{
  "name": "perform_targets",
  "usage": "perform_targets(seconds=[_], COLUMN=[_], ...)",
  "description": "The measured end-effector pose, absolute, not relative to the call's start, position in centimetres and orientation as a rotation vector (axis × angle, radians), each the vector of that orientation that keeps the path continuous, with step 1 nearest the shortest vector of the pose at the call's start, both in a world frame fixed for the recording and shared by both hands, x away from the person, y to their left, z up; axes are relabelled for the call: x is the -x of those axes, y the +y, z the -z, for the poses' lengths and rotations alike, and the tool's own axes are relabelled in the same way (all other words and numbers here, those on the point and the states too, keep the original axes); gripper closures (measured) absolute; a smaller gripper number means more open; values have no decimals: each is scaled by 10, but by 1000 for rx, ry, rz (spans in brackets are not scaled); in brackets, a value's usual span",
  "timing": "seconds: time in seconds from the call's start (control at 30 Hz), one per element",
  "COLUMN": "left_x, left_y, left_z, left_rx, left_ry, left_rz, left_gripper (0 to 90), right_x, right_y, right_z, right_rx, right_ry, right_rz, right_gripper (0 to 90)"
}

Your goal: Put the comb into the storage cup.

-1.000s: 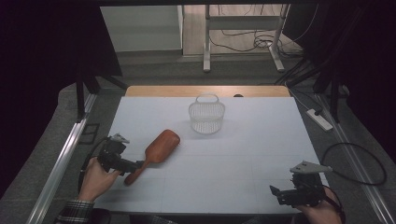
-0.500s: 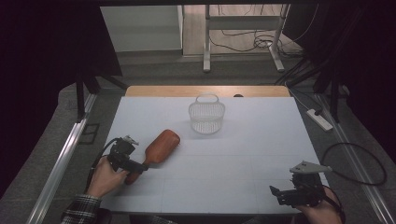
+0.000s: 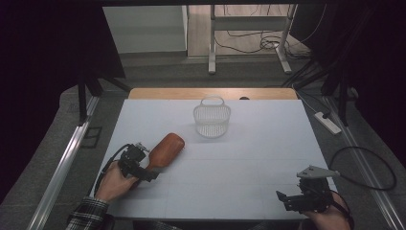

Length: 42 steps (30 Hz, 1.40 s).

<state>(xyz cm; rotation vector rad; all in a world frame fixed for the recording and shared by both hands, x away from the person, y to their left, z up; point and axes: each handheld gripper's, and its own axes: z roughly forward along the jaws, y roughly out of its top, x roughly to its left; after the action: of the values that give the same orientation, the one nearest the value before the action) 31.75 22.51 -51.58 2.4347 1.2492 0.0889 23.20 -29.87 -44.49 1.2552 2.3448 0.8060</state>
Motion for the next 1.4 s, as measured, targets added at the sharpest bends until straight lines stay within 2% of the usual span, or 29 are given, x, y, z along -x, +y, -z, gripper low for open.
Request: perform_targets(seconds=[0.2,0.3,0.4,0.57,0.77,1.13,1.4], left_x=[-319,-319,-317,-315,-315,-318,-319], left_y=[226,224,223,223,223,219,224], left_z=[517,517,515,513,513,513,513], left_rx=[-2426,-2436,-2454,-2454,-2456,-2495,-2470], left_ry=[1274,1270,1256,1231,1229,1212,1204], left_rz=[-39,-59,-99,-96,-84,-118,-85], left_gripper=[0,2,78,333,516,696,721], right_x=[-232,-232,-232,-232,-232,-232,-232], right_y=[-298,-298,-298,-298,-298,-297,-297], right_z=[445,445,445,445,445,446,446], right_rx=[-1251,-1249,-1251,-1250,-1248,-1246,-1243], right_ry=[2347,2348,2348,2350,2352,2358,2357], right_rz=[-803,-800,-798,-795,-790,-784,-785], right_gripper=[16,16,16,17,17,18,18])
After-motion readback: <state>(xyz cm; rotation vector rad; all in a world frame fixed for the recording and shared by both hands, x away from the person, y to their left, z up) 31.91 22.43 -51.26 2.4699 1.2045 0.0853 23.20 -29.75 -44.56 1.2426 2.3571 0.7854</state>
